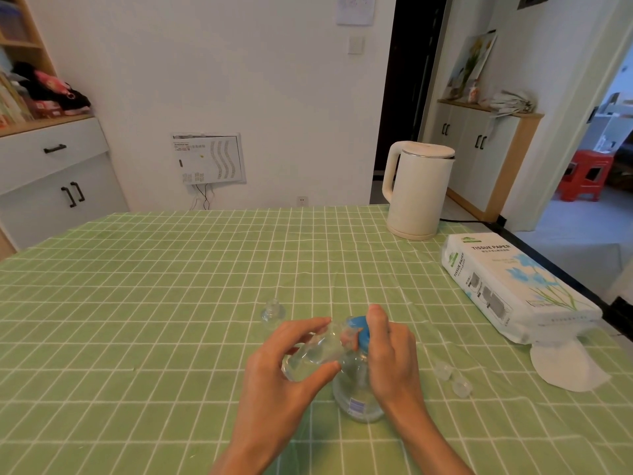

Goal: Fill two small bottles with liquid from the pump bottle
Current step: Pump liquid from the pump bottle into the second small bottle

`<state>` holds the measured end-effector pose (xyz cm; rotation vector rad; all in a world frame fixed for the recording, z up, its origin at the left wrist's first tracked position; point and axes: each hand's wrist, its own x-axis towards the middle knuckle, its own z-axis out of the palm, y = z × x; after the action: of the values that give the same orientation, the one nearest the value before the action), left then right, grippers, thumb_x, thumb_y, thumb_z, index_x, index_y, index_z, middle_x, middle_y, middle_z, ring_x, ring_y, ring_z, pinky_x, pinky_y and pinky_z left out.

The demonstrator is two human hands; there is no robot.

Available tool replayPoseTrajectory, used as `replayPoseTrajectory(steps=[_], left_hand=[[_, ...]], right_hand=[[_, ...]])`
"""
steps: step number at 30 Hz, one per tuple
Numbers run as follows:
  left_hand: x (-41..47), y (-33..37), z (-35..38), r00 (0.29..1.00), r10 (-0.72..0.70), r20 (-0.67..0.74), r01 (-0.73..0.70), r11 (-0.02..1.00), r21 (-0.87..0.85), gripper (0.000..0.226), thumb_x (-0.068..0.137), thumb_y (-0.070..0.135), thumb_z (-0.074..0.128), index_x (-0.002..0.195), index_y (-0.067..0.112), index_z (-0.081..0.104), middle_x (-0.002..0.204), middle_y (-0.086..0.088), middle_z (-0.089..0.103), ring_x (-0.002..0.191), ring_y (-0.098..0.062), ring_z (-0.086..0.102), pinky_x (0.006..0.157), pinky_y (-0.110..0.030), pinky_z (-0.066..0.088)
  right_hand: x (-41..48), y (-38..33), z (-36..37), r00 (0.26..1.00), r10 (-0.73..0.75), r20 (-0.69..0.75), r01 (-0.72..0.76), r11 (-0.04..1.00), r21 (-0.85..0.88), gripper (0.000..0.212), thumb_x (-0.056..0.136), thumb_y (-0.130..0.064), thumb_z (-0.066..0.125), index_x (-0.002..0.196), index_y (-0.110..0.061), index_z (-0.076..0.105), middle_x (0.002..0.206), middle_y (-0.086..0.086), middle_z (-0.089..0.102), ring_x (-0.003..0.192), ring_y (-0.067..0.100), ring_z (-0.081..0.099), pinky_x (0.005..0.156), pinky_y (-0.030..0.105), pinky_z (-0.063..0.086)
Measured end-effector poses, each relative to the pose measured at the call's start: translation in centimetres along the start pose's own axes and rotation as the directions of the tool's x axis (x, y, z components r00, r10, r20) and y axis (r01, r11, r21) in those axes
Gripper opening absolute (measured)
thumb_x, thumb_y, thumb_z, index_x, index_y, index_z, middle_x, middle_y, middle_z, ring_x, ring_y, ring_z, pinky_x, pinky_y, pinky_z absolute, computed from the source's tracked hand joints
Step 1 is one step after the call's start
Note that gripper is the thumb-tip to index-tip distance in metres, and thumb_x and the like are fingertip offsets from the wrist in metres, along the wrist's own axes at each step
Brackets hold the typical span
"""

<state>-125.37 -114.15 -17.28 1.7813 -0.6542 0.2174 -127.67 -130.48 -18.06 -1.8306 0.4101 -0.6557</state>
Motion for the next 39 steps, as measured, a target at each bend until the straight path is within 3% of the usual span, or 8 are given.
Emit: replayPoseTrajectory(steps=[4,6,9,13,22,27,30,39], left_hand=[[-0.1,-0.2,-0.1,1.0,0.001,0.0,-0.001,1.0,0.02,0.056,0.074,0.014,0.091,0.117,0.044,0.072,0.113,0.02,0.074,0.109,-0.008,0.068,0.09,-0.01,0.046],[-0.2,-0.3,0.0,1.0,-0.004,0.001,0.004,1.0,0.025,0.056,0.074,0.014,0.091,0.117,0.044,0.071,0.113,0.02,0.074,0.108,-0.009,0.069,0.09,-0.013,0.048],[-0.3,-0.3,0.0,1.0,-0.015,-0.006,0.015,1.0,0.023,0.056,0.074,0.013,0.092,0.117,0.043,0.072,0.114,0.021,0.074,0.108,-0.008,0.069,0.09,-0.015,0.049],[-0.2,-0.2,0.1,1.0,-0.021,-0.005,0.021,1.0,-0.009,0.054,0.075,0.014,0.092,0.118,0.04,0.072,0.114,0.02,0.075,0.107,-0.01,0.07,0.089,-0.016,0.05],[-0.2,-0.2,0.2,1.0,-0.024,-0.007,0.024,1.0,-0.015,0.053,0.074,0.013,0.092,0.117,0.039,0.072,0.113,0.02,0.075,0.107,-0.01,0.07,0.089,-0.017,0.051],[-0.2,-0.3,0.1,1.0,-0.02,-0.003,0.02,1.0,0.019,0.054,0.075,0.013,0.091,0.117,0.039,0.071,0.114,0.021,0.075,0.107,-0.007,0.07,0.089,-0.015,0.05],[-0.2,-0.5,0.1,1.0,-0.022,-0.001,0.022,1.0,0.017,0.055,0.074,0.011,0.092,0.117,0.038,0.072,0.113,0.021,0.075,0.107,-0.008,0.07,0.089,-0.017,0.051],[-0.1,-0.3,0.3,1.0,-0.025,-0.003,0.025,1.0,-0.014,0.054,0.074,0.013,0.092,0.117,0.037,0.072,0.114,0.019,0.075,0.109,-0.011,0.07,0.091,-0.018,0.051]], right_hand=[[0.0,-0.6,-0.1,1.0,-0.027,-0.003,0.027,0.999,-0.044,0.06,0.079,-0.06,0.033,0.048,-0.011,0.048,0.05,0.008,0.057,0.052,0.028,0.048,0.066,0.058,0.05],[-0.2,-0.8,-0.1,0.999,-0.038,-0.015,0.037,0.998,-0.051,0.059,0.078,-0.058,0.033,0.049,-0.008,0.043,0.051,0.018,0.051,0.052,0.025,0.04,0.062,0.059,0.047],[-0.1,-0.3,0.0,1.0,-0.018,0.003,0.018,0.999,-0.04,0.074,0.081,-0.06,0.031,0.061,0.005,0.061,0.064,0.022,0.068,0.064,0.044,0.061,0.073,0.059,0.055],[0.0,0.4,0.0,1.0,0.003,0.013,-0.003,1.0,-0.015,0.088,0.087,-0.073,0.026,0.064,-0.002,0.074,0.069,0.014,0.076,0.072,0.036,0.072,0.082,0.053,0.059],[0.1,0.3,0.1,1.0,-0.003,-0.005,0.003,1.0,-0.009,0.089,0.088,-0.075,0.025,0.062,-0.008,0.077,0.064,0.015,0.075,0.068,0.038,0.072,0.079,0.054,0.059],[0.2,0.2,-0.1,0.999,-0.038,-0.005,0.037,0.999,-0.023,0.066,0.084,-0.061,0.033,0.054,-0.012,0.066,0.061,0.017,0.069,0.058,0.035,0.062,0.067,0.051,0.056],[0.3,0.5,0.1,0.999,-0.039,0.017,0.039,0.998,-0.039,0.076,0.084,-0.059,0.033,0.065,0.005,0.069,0.067,0.023,0.072,0.069,0.046,0.067,0.074,0.06,0.057],[0.0,0.5,0.1,1.0,0.008,0.001,-0.008,1.0,0.002,0.091,0.088,-0.08,0.024,0.063,-0.01,0.078,0.067,0.012,0.077,0.072,0.033,0.074,0.084,0.053,0.059]])
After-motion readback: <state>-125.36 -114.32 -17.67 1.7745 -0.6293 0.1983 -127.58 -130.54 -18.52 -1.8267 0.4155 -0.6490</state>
